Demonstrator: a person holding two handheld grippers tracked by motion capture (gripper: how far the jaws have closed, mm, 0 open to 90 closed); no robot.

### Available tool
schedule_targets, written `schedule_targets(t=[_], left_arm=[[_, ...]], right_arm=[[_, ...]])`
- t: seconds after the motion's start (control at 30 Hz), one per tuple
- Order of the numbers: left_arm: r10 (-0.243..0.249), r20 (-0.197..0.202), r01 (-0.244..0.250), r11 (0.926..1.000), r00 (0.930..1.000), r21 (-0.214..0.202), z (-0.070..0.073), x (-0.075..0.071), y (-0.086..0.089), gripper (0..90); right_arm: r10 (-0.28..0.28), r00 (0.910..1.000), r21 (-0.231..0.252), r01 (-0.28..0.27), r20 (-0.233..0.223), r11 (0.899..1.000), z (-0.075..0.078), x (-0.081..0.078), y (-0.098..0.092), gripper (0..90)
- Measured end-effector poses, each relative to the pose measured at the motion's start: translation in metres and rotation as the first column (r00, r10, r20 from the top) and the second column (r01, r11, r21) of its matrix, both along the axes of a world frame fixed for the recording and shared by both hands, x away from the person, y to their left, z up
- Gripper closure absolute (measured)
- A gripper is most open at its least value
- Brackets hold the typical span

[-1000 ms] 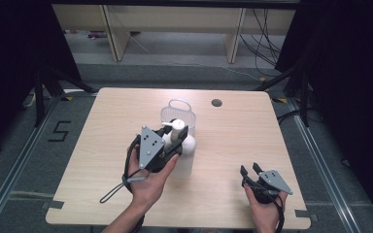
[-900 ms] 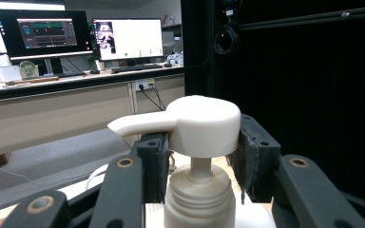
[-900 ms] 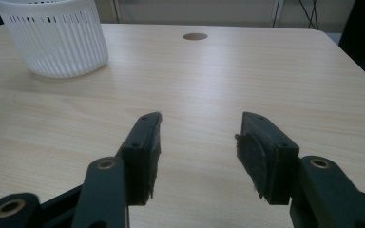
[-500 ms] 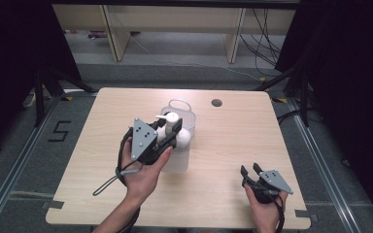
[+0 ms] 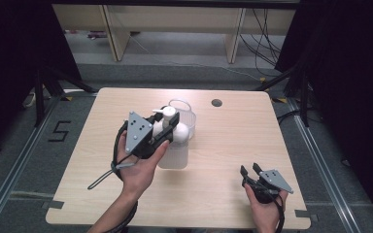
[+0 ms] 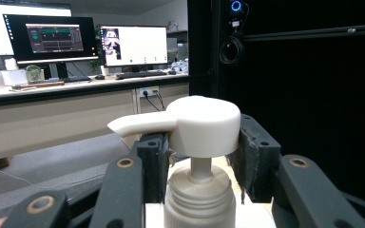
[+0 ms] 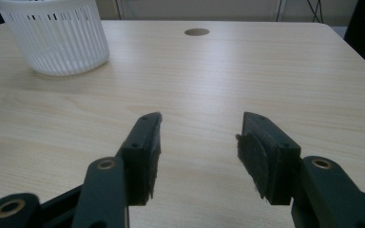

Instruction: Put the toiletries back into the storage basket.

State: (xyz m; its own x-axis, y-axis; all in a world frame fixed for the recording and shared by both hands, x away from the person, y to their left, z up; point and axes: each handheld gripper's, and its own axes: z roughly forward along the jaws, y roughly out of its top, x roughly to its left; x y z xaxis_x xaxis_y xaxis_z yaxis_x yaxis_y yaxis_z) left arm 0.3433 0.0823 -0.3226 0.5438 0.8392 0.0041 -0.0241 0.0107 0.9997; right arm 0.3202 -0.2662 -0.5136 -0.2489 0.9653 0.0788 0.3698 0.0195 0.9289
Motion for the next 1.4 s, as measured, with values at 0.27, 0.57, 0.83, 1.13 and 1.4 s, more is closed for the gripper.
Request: schedule_targets(t=[0.27, 0.57, 0.83, 1.13, 1.4], left_arm=[[0.006, 0.001, -0.006, 1.0000, 1.0000, 0.004, 0.004, 0.008, 0.004, 59.6], [0.026, 0.033, -0.026, 0.9996, 0.9991, -0.009, 0.009, 0.016, 0.004, 59.5], [0.036, 0.040, -0.035, 0.9992, 0.9986, -0.020, 0.015, 0.022, 0.004, 59.5], [0.039, 0.049, -0.037, 0.9990, 0.9981, -0.024, 0.016, 0.028, 0.006, 59.5], [0.044, 0.055, -0.043, 0.9987, 0.9975, -0.026, 0.018, 0.032, 0.005, 59.6]], right_arm=[[-0.015, 0.9999, -0.043, 0.015, 0.008, 0.999, 0.000, 0.000, 0.002, 49.5], [-0.009, 0.9999, -0.041, 0.009, 0.007, 0.999, 0.000, 0.002, 0.001, 49.5], [-0.009, 0.9999, -0.034, 0.008, -0.009, 0.999, 0.001, 0.001, 0.002, 49.5], [-0.015, 0.9999, -0.052, 0.014, -0.008, 0.999, 0.001, 0.001, 0.002, 49.6], [-0.013, 0.9999, -0.044, 0.014, 0.004, 0.999, 0.000, 0.002, 0.002, 49.6]])
